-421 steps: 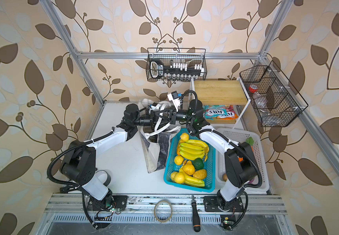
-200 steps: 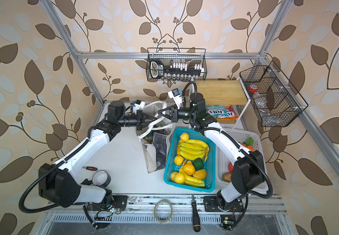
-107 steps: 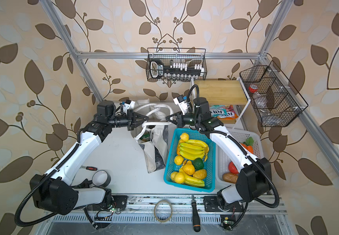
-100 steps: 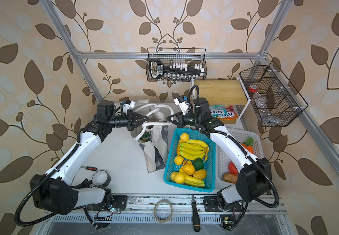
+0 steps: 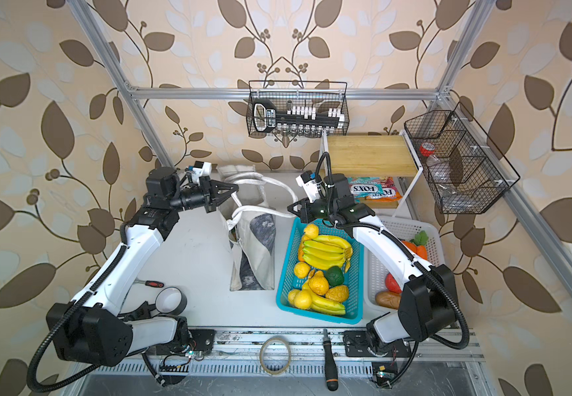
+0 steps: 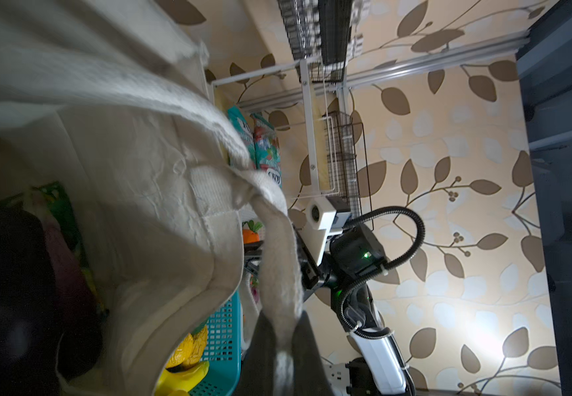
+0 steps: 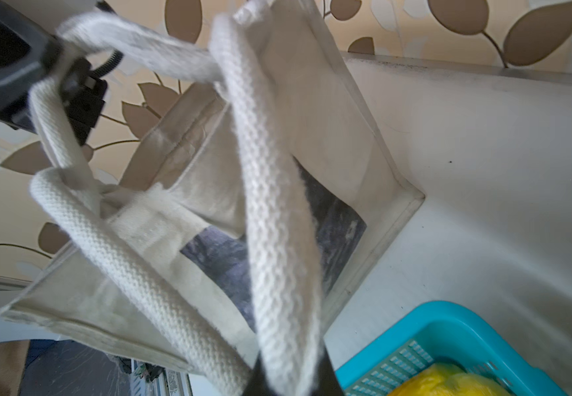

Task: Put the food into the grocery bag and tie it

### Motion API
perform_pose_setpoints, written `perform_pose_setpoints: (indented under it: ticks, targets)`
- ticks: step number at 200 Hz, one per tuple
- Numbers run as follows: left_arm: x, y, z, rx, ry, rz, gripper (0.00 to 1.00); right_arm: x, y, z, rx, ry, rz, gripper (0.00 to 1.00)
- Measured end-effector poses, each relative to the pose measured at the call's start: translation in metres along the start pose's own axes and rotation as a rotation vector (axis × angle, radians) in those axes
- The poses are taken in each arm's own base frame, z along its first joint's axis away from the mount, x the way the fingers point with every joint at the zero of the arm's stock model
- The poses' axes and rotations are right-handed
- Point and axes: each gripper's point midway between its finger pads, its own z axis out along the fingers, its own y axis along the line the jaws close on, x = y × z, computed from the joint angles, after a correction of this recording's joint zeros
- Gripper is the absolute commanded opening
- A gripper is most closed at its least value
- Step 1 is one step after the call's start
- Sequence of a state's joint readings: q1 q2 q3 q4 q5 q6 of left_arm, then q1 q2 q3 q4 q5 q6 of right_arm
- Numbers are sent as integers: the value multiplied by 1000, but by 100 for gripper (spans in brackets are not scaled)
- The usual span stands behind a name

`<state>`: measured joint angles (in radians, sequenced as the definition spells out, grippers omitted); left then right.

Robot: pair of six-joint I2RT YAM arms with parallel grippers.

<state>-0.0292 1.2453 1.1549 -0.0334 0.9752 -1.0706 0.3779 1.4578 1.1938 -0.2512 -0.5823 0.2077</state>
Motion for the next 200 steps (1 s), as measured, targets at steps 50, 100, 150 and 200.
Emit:
perform_pose_setpoints:
  ticks: [50, 100, 150, 200]
  targets:
    - [-14, 22, -31, -22, -122, -73, 0, 6, -6, -11, 40, -6, 6, 0]
    - [-18, 47, -57, -98, -247, -108, 0, 8, -9, -11, 45, 0, 15, 0]
    - [-20, 87, -72, -106, -257, -204, 0, 7, -6, -12, 18, -2, 17, 0]
    - [-21, 98, -50, -130, -236, -142, 0, 8, -16, -8, 60, 2, 52, 0]
